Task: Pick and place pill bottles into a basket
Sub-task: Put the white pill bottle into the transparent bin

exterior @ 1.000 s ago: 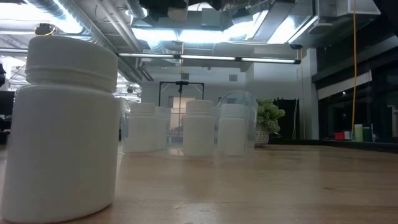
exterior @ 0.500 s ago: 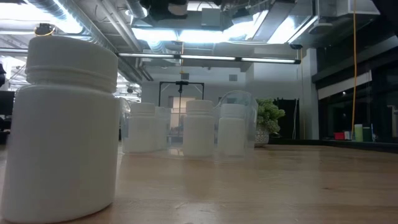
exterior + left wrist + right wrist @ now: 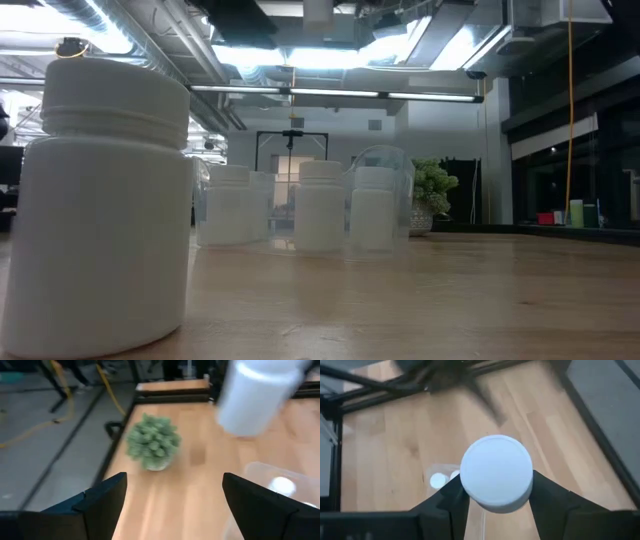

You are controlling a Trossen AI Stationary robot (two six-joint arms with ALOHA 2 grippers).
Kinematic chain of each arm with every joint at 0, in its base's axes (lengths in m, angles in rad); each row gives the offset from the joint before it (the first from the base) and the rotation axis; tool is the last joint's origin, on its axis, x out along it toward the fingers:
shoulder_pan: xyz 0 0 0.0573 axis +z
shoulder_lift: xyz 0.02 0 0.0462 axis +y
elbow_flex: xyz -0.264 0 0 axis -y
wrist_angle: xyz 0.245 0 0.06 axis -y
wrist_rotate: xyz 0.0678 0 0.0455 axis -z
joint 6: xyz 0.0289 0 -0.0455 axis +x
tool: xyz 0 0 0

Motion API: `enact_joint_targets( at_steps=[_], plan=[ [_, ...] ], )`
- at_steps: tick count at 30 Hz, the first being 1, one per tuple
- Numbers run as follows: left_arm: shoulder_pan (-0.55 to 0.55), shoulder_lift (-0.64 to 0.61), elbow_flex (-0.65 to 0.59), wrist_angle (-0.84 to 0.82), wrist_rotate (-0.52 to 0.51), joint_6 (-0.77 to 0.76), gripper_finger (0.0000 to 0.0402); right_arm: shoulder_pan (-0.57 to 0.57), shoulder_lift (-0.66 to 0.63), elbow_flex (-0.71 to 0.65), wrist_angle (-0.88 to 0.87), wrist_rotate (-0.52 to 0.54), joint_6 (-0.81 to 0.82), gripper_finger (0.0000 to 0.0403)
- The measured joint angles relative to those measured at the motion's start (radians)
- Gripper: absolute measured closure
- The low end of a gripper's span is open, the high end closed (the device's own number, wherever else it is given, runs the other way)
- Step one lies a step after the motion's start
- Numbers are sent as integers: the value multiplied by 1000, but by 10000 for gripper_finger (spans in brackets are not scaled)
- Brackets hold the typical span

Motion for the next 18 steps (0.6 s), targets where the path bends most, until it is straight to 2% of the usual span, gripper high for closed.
enact_joint_targets(
  at_steps=[3,10,18],
  plan=[
    [30,-53,0,0,-26,25,77,23,2,-43,9,15,2,238],
    [102,-168,39,-14,-16,13,77,60,2,-227,184,29,53,238],
    [118,-233,86,-38,3,2,77,97,3,-463,385,29,114,238]
  ],
)
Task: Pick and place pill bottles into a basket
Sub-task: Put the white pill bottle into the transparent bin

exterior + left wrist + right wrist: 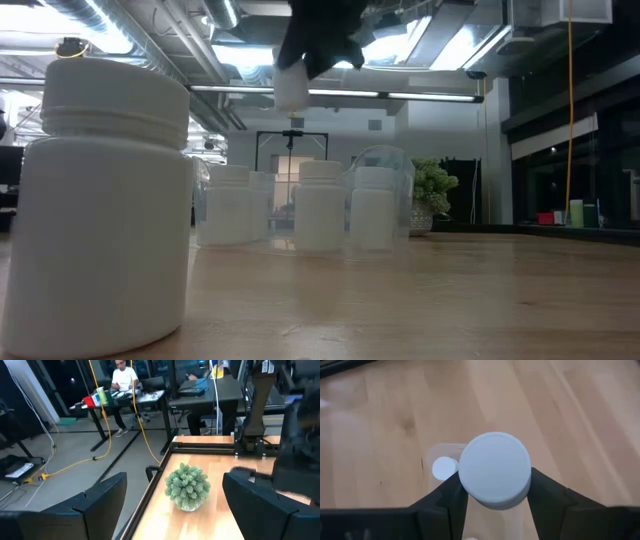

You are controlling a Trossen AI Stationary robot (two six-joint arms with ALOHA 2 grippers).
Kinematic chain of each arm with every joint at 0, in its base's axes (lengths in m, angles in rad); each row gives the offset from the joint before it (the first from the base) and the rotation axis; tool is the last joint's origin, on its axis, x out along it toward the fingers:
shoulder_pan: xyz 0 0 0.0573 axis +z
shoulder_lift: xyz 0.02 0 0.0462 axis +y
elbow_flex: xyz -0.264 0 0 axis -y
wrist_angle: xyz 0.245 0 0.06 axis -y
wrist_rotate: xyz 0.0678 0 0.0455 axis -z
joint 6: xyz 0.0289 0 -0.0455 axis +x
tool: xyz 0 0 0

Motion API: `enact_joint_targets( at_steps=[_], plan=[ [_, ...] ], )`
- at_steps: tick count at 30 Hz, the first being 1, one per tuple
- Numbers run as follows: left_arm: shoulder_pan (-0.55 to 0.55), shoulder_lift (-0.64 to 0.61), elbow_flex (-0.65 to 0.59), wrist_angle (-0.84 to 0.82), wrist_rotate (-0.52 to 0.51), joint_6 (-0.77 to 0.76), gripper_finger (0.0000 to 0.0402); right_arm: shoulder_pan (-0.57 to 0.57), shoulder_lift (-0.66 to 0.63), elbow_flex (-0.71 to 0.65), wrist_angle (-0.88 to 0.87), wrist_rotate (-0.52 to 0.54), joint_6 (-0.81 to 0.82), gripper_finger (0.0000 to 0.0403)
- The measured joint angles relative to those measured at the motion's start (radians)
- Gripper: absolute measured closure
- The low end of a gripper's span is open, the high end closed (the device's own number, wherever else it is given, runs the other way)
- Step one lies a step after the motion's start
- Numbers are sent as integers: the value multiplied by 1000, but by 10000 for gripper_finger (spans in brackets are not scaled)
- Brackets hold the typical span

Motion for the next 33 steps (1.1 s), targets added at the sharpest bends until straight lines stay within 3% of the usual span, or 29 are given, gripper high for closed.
enact_joint_targets(
  at_steps=[10,18,33],
  plan=[
    [-4,-8,0,-104,12,-25,77,56,1,-190,207,30,124,238],
    [-4,-8,0,-104,78,-29,77,67,0,-300,259,50,172,238],
    [-4,-8,0,-103,80,-27,77,61,0,-541,590,49,227,238]
  ],
)
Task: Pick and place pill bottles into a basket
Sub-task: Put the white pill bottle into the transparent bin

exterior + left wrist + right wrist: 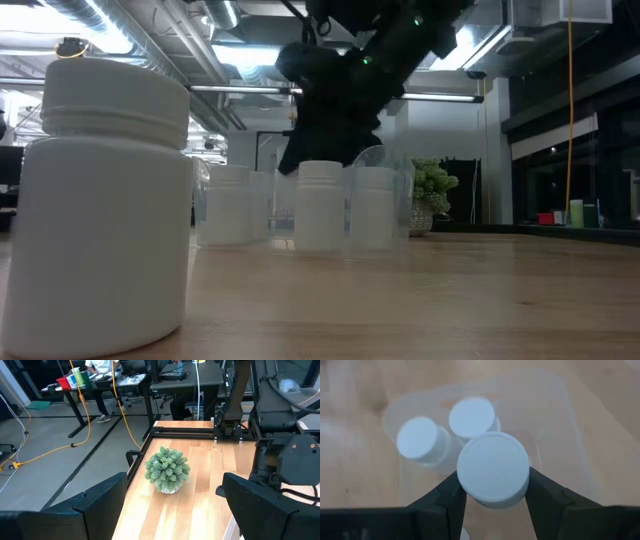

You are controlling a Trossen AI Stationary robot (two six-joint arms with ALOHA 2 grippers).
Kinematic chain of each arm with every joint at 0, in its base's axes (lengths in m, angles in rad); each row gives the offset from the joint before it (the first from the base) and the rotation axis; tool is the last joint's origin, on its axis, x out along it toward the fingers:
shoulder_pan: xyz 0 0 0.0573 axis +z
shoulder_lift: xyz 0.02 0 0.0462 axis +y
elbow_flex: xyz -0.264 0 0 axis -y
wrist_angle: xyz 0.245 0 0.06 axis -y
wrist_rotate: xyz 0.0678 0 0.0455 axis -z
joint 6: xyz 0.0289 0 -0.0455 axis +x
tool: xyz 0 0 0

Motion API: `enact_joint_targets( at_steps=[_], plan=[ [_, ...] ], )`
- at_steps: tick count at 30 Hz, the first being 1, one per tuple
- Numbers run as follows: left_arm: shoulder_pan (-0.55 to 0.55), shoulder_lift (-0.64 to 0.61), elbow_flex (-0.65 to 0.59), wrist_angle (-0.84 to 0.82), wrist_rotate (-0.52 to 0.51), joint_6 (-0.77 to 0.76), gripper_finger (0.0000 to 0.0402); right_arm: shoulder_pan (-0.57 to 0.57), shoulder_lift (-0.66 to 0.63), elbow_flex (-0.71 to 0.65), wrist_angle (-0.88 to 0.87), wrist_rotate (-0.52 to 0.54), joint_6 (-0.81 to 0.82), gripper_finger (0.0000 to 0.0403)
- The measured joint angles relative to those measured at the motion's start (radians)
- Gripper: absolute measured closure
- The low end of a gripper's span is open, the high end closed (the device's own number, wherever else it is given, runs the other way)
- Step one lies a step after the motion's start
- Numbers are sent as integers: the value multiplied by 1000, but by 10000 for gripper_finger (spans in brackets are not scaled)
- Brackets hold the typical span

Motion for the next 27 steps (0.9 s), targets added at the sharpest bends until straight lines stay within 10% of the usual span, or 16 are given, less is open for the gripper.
enact_joint_targets(
  at_steps=[14,27],
  plan=[
    [0,0,-1,0,31,17,77,-7,0,-109,175,-11,31,238],
    [0,0,-1,0,43,2,77,-17,0,-109,198,-8,81,159]
  ],
)
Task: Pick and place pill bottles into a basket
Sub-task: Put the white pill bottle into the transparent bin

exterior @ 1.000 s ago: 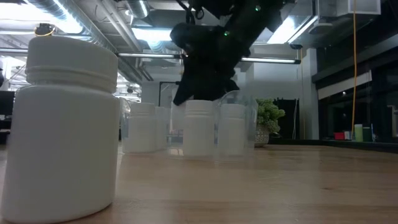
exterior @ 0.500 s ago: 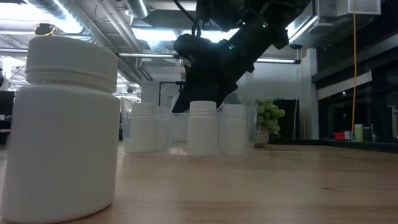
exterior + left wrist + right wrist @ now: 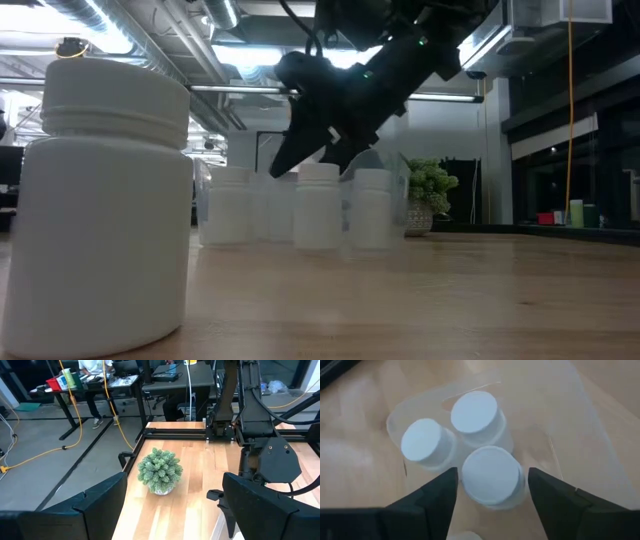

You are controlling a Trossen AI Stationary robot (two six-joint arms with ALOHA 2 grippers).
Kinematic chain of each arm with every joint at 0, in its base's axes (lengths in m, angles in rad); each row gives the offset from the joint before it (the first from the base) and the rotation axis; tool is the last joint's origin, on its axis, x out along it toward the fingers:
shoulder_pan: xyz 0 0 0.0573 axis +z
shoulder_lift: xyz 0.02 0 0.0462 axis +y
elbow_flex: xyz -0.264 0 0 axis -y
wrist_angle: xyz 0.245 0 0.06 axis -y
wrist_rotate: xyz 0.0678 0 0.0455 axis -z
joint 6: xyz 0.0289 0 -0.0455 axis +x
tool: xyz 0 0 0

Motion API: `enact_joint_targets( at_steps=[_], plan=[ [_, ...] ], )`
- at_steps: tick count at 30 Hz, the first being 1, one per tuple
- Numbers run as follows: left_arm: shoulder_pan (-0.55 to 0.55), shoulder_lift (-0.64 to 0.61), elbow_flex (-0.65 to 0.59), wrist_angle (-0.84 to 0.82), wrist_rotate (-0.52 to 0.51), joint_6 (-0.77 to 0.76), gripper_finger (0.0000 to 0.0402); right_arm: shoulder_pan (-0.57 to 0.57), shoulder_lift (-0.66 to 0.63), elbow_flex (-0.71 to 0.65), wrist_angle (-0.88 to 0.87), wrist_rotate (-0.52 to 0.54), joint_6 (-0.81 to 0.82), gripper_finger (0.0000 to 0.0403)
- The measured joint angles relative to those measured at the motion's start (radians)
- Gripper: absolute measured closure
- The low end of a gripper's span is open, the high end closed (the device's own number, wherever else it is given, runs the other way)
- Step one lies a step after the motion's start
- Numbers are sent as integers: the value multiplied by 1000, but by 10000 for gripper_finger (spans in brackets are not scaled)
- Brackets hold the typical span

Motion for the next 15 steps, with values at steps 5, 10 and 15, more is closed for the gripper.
enact_joint_targets(
  at_steps=[5,10,15],
  plan=[
    [0,0,0,0,1,-3,77,0,0,17,15,-1,3,157],
    [0,0,0,-1,2,-3,77,1,-1,151,-124,-3,-49,156],
    [0,0,0,-1,2,-3,77,17,-2,358,-478,40,-124,156]
  ],
)
